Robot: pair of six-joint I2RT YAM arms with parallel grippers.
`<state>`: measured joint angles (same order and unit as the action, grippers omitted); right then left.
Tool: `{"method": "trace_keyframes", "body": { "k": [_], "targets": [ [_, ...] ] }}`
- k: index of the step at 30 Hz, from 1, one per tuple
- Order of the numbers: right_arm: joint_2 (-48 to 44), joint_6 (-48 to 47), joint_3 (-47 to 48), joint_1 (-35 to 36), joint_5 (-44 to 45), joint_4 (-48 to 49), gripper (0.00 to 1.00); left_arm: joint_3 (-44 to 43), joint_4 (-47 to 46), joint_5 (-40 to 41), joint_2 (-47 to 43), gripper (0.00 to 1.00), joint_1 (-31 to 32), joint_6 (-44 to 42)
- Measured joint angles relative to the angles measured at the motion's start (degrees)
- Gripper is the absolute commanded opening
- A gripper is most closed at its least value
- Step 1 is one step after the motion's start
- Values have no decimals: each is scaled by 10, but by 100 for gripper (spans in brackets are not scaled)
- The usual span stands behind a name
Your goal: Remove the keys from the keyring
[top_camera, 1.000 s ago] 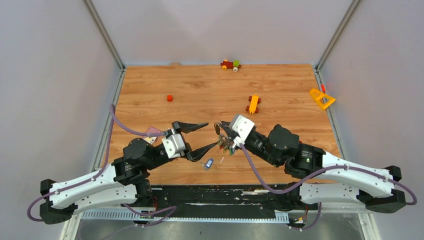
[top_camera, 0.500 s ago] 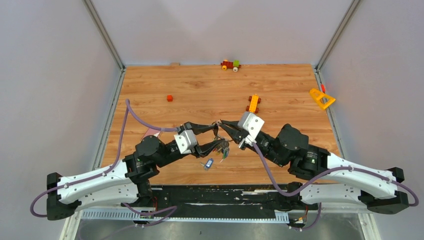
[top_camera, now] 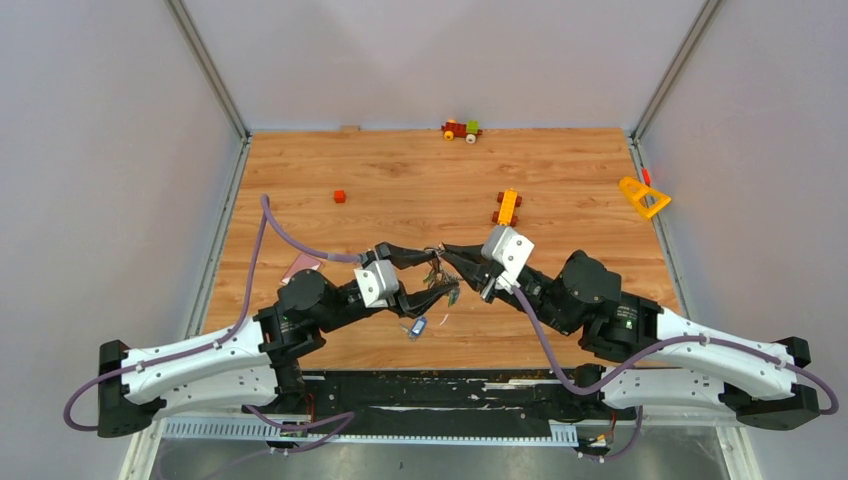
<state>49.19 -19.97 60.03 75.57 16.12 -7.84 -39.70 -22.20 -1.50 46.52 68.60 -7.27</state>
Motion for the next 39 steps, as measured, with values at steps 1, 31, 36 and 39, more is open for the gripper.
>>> {"method": "trace_keyframes", "body": {
  "k": [1,31,36,39],
  "targets": [
    [0,0,-1,0,0,0,0,0,-1,-7,1,63,0,2],
    [-19,3,-12,0,-1,0,0,-1,7,10,3,72,0,50],
    [-19,4,-14,0,-2,0,0,-1,10,27,2,72,1,55],
    [-19,4,-21,0,-1,3,0,-1,9,31,3,72,1,56]
  ]
}}
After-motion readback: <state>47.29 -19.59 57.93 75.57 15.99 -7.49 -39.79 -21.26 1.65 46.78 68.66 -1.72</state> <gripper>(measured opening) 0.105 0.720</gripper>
